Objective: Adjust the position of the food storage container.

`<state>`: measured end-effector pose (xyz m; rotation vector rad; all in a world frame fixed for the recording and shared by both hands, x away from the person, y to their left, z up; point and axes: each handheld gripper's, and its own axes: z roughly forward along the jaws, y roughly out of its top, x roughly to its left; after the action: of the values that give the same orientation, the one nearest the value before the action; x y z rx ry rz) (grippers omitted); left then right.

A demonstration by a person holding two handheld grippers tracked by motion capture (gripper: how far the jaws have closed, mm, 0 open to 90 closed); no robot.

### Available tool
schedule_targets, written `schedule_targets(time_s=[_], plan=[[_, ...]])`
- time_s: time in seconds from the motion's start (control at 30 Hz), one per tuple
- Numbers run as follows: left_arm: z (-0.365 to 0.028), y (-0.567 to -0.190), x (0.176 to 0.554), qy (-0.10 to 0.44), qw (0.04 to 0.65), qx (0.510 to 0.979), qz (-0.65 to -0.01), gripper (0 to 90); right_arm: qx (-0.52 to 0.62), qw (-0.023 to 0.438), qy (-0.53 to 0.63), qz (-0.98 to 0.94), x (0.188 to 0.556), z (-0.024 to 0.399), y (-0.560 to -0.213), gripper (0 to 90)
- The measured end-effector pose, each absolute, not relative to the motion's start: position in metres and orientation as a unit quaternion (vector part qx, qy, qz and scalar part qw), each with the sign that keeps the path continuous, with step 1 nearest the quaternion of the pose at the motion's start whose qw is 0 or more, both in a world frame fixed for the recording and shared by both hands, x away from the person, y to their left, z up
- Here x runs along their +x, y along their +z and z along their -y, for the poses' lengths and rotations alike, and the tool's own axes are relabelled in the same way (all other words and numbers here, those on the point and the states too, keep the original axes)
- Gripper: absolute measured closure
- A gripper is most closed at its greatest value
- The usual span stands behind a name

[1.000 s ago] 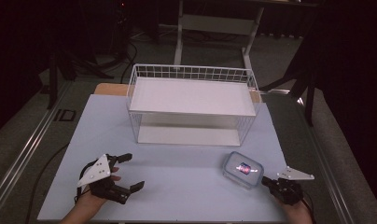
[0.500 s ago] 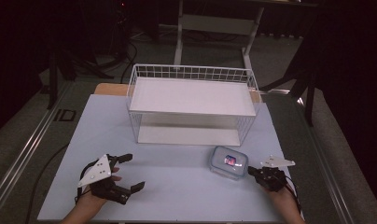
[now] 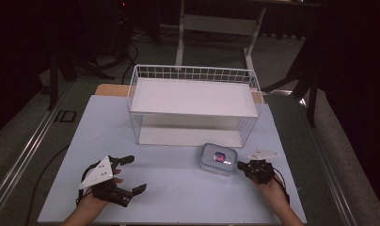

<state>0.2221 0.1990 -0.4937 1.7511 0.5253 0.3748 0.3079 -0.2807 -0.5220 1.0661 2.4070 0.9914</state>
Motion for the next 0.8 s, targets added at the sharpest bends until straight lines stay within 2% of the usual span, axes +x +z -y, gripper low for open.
schedule_targets(time_s=[0.8], plan=[[-0.198, -0.494, 0.222, 0.159, 0.598, 0.753, -0.226, 1.7, 0.335, 0.145, 0.357, -0.860, 0.343, 0.215, -0.526, 90.0]])
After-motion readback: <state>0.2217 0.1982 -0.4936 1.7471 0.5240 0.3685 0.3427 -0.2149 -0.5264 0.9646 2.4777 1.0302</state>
